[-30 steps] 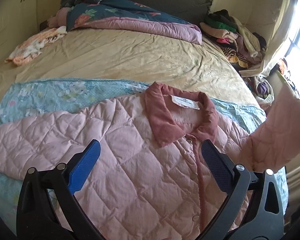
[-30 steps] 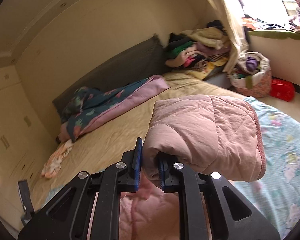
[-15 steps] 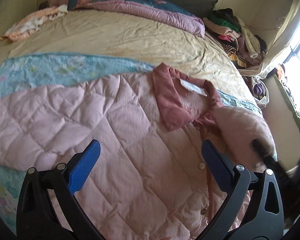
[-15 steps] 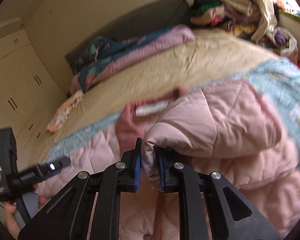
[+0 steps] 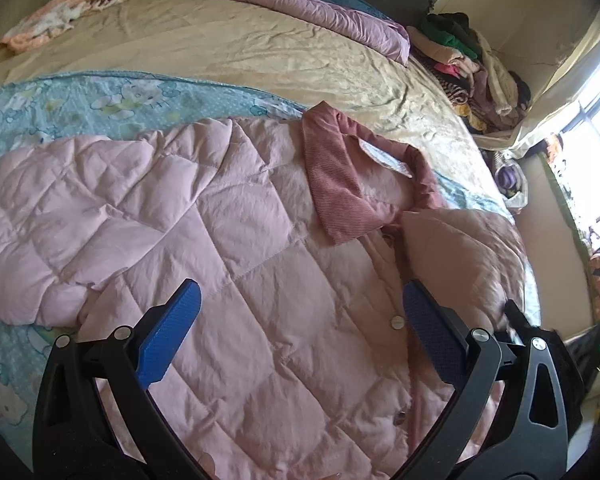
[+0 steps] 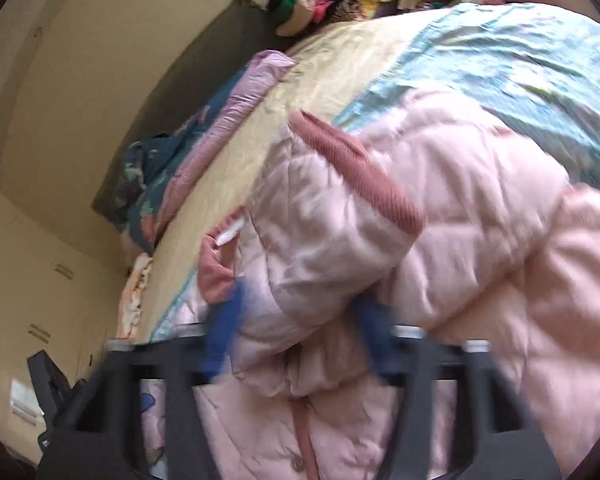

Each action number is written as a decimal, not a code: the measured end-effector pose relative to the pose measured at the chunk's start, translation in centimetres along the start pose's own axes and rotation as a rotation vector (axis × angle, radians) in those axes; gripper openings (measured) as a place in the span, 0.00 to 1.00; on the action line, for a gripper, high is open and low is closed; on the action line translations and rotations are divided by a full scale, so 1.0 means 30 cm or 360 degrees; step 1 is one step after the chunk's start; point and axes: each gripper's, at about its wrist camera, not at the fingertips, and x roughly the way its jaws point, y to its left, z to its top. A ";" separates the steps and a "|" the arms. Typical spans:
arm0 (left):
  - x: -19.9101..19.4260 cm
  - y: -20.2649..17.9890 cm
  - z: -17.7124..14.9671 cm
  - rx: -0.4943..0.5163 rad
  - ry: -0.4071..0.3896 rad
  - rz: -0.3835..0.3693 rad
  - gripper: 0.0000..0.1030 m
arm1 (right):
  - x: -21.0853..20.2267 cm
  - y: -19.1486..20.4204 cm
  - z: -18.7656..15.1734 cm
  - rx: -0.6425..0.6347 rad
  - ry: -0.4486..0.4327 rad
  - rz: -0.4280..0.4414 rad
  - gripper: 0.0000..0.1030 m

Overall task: Fold large clothes
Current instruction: 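Lift the grasped sleeve with the right gripper and fold it across the jacket front, then grasp the sleeve cuff with the left gripper while the right gripper releases it, then lay the cuff flat on the jacket front and open the left gripper, then move the left gripper to the other jacket sleeve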

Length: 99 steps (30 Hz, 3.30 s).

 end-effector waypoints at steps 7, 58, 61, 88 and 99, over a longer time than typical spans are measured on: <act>-0.074 0.044 0.028 -0.0107 -0.0063 -0.0105 0.92 | 0.008 0.265 -0.049 -0.0582 -0.0044 0.0133 0.15; 0.124 0.149 -0.072 0.0080 0.0014 0.0227 0.17 | 0.088 -0.090 0.060 -0.0612 0.0368 -0.0456 0.54; 0.118 0.148 -0.066 0.0100 0.0020 0.0236 0.19 | 0.126 -0.128 0.054 -0.0597 0.0431 -0.0538 0.54; -0.160 0.201 -0.090 0.0078 -0.0083 0.0343 0.92 | -0.077 0.203 -0.077 -0.0632 0.0280 -0.0178 0.92; -0.281 0.401 -0.123 -0.0061 -0.0154 0.0468 0.91 | -0.064 0.441 -0.226 -0.0817 0.0345 -0.0026 0.92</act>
